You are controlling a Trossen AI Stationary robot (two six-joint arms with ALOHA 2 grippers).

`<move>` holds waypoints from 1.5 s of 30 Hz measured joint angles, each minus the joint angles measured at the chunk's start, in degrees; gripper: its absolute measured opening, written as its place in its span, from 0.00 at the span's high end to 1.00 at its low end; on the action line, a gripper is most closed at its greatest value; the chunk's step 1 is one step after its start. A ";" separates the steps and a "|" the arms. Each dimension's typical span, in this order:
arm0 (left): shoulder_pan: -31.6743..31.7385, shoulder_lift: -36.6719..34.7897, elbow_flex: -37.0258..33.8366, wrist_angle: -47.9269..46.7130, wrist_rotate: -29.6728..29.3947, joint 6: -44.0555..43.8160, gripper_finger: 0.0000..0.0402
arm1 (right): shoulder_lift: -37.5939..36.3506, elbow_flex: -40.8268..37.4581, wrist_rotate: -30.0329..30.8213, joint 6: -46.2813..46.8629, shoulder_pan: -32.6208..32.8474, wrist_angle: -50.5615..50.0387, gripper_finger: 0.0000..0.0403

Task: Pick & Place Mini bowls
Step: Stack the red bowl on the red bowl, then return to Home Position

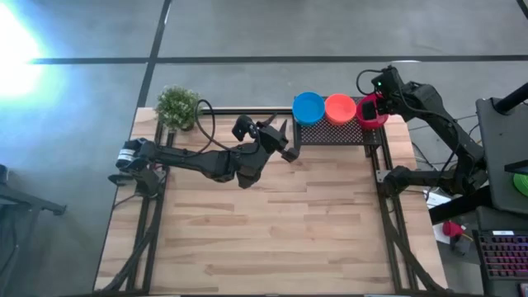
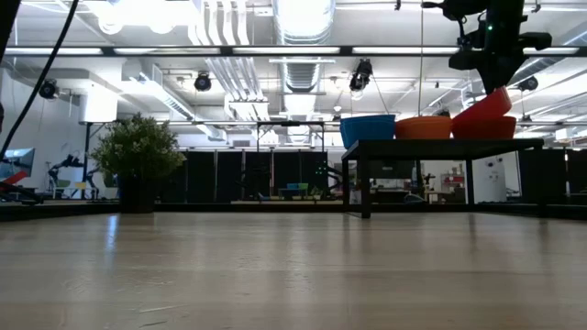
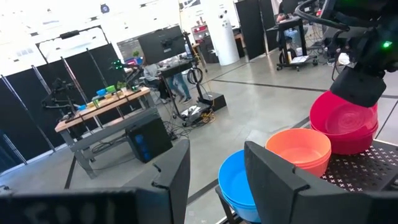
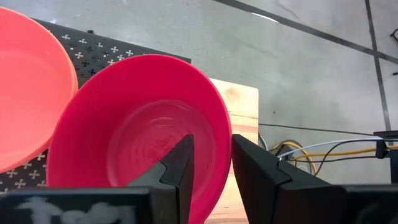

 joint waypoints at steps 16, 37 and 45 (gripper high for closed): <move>0.00 0.00 0.00 0.00 1.52 -0.02 0.64 | 0.00 0.02 -0.29 0.30 0.00 -0.31 0.77; 0.00 -0.06 0.02 0.02 2.21 -0.01 0.64 | -1.52 5.55 -5.39 -1.01 0.02 -2.61 0.78; 0.00 -3.11 0.22 -0.68 2.25 -0.11 0.75 | -9.58 9.66 -8.33 -2.49 2.10 -2.22 0.97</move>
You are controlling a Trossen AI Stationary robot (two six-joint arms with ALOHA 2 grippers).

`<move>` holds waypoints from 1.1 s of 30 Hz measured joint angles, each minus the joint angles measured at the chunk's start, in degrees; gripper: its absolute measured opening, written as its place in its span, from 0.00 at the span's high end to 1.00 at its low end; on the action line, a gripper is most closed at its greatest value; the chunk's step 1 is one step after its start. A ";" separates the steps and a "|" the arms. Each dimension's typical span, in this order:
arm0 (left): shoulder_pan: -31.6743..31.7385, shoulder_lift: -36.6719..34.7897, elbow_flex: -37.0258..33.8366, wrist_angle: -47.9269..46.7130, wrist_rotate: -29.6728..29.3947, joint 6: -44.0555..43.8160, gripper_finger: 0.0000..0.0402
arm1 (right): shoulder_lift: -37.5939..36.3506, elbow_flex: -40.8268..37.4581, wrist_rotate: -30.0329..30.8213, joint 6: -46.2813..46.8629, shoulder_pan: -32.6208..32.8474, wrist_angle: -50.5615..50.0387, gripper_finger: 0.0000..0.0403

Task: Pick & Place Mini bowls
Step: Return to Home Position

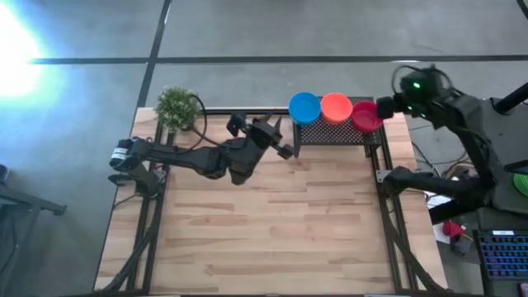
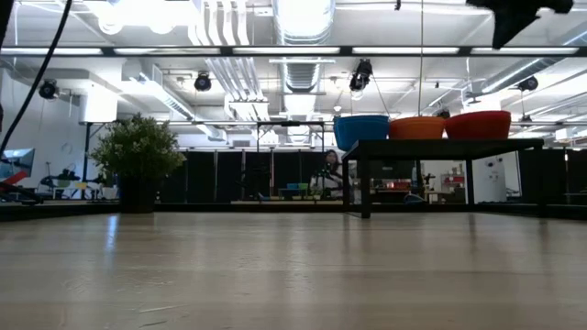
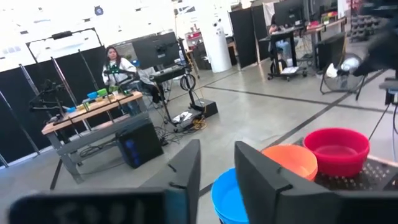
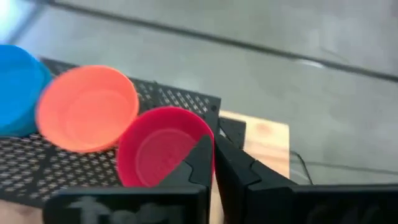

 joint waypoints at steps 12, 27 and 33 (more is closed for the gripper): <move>-0.24 -9.73 -0.15 -16.54 7.45 -7.03 1.00 | -14.90 0.04 -9.73 -1.00 7.58 0.78 0.98; 0.50 -27.97 -10.99 -33.31 26.03 -18.88 1.00 | -30.81 -0.71 -38.36 -12.00 7.54 6.26 0.98; 0.48 -38.86 -23.76 -28.56 35.74 -19.08 1.00 | -36.95 -5.72 -48.91 -15.41 7.54 14.26 0.98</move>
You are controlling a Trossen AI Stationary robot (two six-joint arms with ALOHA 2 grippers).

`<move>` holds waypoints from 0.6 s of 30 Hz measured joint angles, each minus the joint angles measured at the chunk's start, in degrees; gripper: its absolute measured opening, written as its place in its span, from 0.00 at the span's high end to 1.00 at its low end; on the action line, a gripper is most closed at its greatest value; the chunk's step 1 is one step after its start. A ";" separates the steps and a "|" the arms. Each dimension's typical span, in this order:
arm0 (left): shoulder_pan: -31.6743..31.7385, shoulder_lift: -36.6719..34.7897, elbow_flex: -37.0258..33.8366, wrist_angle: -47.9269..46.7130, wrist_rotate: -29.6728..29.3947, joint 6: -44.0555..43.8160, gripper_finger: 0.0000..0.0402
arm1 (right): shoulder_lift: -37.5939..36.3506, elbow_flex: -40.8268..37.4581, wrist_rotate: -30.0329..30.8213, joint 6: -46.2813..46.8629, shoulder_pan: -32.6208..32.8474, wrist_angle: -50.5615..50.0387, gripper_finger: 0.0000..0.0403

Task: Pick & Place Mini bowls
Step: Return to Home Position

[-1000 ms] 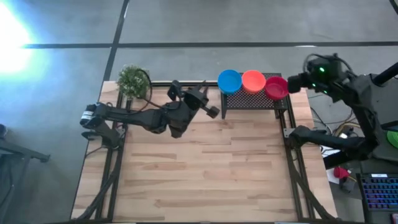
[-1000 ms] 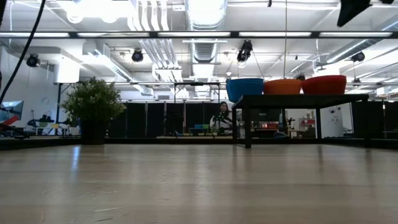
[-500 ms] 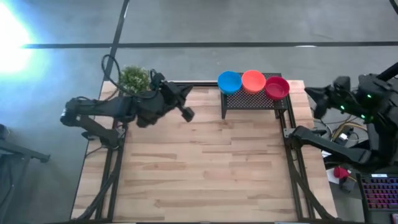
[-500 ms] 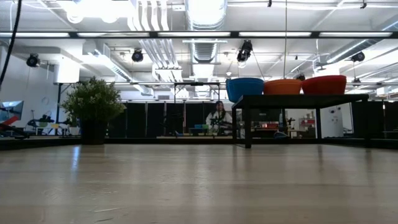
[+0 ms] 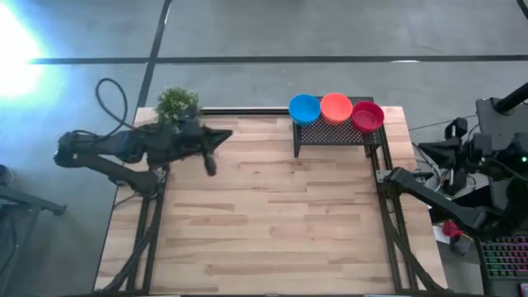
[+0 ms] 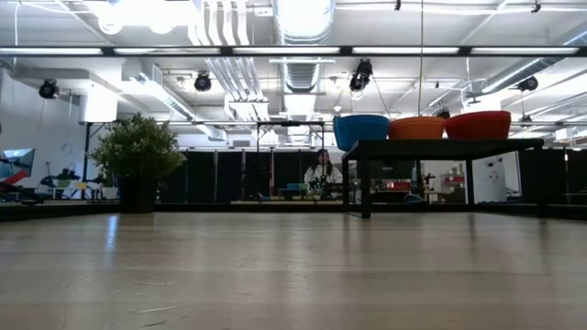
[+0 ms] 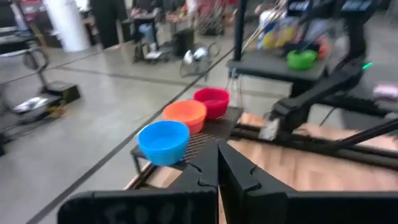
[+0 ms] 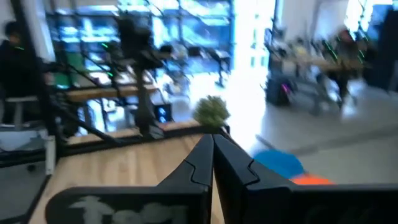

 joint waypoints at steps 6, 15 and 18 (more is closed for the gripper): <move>0.00 -13.22 -16.03 12.31 5.43 0.00 1.00 | -7.81 -9.57 -2.10 2.93 0.00 8.26 0.98; 0.00 -31.69 -32.77 17.69 11.82 -1.94 1.00 | -17.10 -20.89 -6.68 10.59 0.00 20.86 0.98; 0.00 -36.89 -36.51 18.05 13.27 -2.43 1.00 | -16.13 -21.40 -8.01 10.62 0.00 20.31 0.98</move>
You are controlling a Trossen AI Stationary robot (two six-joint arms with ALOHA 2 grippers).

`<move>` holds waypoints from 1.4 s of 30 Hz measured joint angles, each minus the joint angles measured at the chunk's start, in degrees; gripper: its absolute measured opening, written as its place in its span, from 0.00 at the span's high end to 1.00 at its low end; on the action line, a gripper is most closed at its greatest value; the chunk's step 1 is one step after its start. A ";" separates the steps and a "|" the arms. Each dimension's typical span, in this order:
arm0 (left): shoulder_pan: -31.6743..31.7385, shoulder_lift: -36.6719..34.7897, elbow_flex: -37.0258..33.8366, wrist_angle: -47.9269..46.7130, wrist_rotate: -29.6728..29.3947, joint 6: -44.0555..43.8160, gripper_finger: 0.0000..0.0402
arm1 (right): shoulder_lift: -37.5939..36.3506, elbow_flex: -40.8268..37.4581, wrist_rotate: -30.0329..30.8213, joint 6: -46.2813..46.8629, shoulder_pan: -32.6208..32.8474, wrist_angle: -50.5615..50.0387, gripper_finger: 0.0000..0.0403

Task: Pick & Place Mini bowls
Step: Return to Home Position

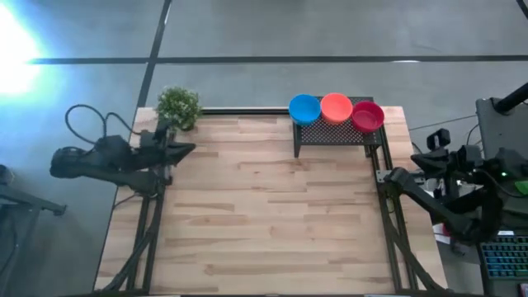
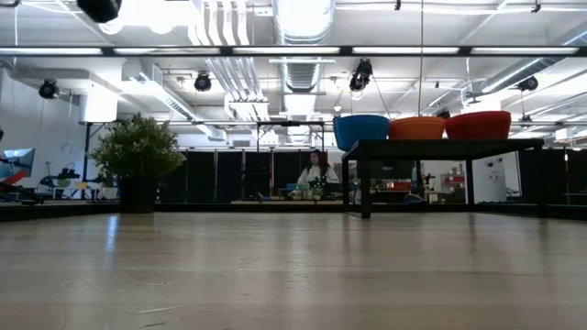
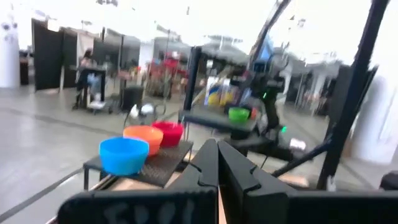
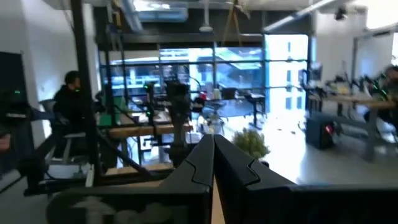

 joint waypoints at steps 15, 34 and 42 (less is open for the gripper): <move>0.04 -21.27 -11.50 1.31 5.59 2.45 1.00 | 0.28 -11.71 -0.26 -3.14 0.00 8.39 0.98; 0.00 -21.23 -12.46 -3.48 7.86 5.17 1.00 | -0.95 -26.32 -4.23 1.12 0.00 26.13 0.98; 0.00 -21.27 -15.88 -1.72 7.98 3.85 1.00 | -0.99 -34.26 -4.39 3.74 0.00 33.91 0.98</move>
